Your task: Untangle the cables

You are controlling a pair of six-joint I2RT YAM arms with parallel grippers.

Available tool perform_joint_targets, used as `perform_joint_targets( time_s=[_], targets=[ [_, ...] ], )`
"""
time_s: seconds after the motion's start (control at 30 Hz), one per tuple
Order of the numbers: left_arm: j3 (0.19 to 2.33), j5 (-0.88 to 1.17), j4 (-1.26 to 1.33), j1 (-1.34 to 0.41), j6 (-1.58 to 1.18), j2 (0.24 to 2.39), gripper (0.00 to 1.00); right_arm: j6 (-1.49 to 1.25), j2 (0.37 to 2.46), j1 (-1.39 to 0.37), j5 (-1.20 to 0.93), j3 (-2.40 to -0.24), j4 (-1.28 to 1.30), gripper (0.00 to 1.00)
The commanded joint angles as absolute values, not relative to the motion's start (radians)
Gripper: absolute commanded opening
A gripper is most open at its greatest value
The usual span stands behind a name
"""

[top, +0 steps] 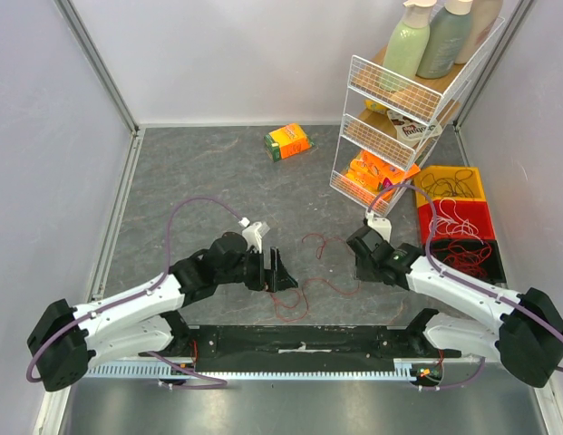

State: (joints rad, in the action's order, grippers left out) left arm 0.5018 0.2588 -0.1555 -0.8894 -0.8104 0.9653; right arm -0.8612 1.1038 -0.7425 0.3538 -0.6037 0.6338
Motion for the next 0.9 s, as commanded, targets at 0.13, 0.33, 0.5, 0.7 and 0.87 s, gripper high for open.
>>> perform_joint_targets(
  time_s=[0.13,0.33,0.5,0.7,0.87],
  targets=[
    [0.529,0.203,0.089,-0.916,-0.628,0.829,0.91,-0.654,1.017,-0.802,0.131,-0.712,0.450,0.07],
    [0.590,0.202,0.129,-0.916,-0.430,0.707,0.98,-0.509,1.043,-0.844,-0.182,-0.929,0.457,0.00],
    [0.698,0.256,0.124,-0.916,-0.306,0.785,0.99,-0.492,1.063,-0.854,-0.356,-1.066,0.460,0.00],
    [0.713,0.441,0.190,-0.914,-0.264,0.896,0.99,-0.551,1.080,-0.854,-0.400,-1.196,0.426,0.00],
    [0.681,0.470,0.225,-0.916,-0.304,0.946,0.92,-0.615,1.106,-0.854,-0.336,-1.298,0.393,0.00]
  ],
)
